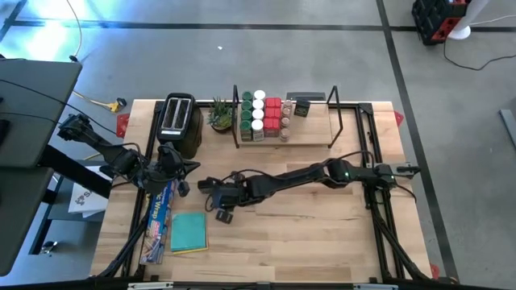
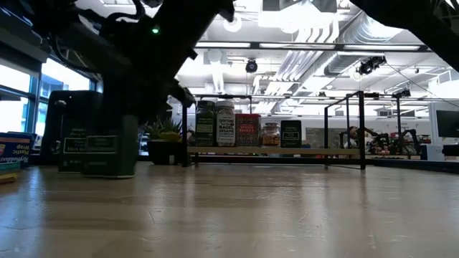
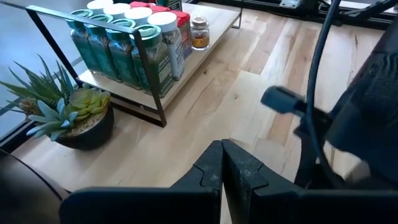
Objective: Shelf spices
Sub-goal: Put the right black seasoning can on the shelf aligned with the other black seasoning can
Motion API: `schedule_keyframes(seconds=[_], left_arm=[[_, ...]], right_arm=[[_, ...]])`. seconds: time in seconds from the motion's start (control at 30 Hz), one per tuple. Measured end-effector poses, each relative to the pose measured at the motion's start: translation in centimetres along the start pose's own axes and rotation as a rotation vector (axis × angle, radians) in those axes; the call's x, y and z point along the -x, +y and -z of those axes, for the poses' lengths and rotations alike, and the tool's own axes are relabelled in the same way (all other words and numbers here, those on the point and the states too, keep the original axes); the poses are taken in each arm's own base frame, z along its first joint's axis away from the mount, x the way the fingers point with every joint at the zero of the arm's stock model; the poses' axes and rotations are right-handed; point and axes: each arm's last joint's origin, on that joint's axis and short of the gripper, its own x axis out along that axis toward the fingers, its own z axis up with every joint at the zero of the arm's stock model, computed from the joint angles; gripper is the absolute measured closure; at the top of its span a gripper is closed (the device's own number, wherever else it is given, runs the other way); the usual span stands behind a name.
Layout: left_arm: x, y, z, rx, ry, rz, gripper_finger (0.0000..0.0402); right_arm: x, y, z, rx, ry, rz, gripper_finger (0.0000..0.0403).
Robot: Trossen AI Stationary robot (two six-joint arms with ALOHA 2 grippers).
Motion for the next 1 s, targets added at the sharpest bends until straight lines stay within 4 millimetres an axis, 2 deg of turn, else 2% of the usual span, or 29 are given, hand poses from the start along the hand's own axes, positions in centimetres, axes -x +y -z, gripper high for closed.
schedule_keyframes(seconds=[0.13, 0.27, 0.4, 0.5, 0.6, 0.7, 0.8, 0.9, 1.0], left_arm=[[-0.1, -0.1, 0.0, 0.002, 0.008, 0.005, 0.0402], [-0.1, -0.2, 0.1, -0.001, 0.011, 0.005, 0.0402], [-0.1, -0.2, 0.1, 0.0, 0.011, 0.007, 0.0402], [-0.1, -0.3, 0.1, -0.007, 0.01, 0.013, 0.0402], [0.0, -0.4, 0.2, -0.014, 0.01, 0.026, 0.0402], [0.2, -0.9, -0.1, 0.001, -0.017, 0.051, 0.0402], [0.3, -1.7, -0.7, -0.031, -0.071, 0.099, 0.0402], [0.4, -2.4, -1.4, -0.104, -0.136, 0.138, 0.0402], [0.6, -3.0, -2.2, -0.169, -0.202, 0.16, 0.0402]], right_arm=[[2.2, 0.2, 0.8, 0.153, 0.092, 0.093, 0.0294], [7.3, 0.3, 1.6, 0.29, 0.189, 0.288, 0.0294], [12.1, -0.3, 2.4, 0.368, 0.273, 0.36, 0.0294], [14.9, -1.6, 4.1, 0.399, 0.355, 0.366, 0.0294], [18.4, -4.1, 6.8, 0.346, 0.418, 0.327, 0.0294], [21.2, -7.9, 9.5, 0.278, 0.439, 0.248, 0.0294], [23.6, -12.3, 11.8, 0.12, 0.427, 0.152, 0.0294], [25.1, -16.4, 13.1, 0.004, 0.356, 0.137, 0.0294], [26.0, -19.7, 13.2, -0.028, 0.253, 0.157, 0.0294]])
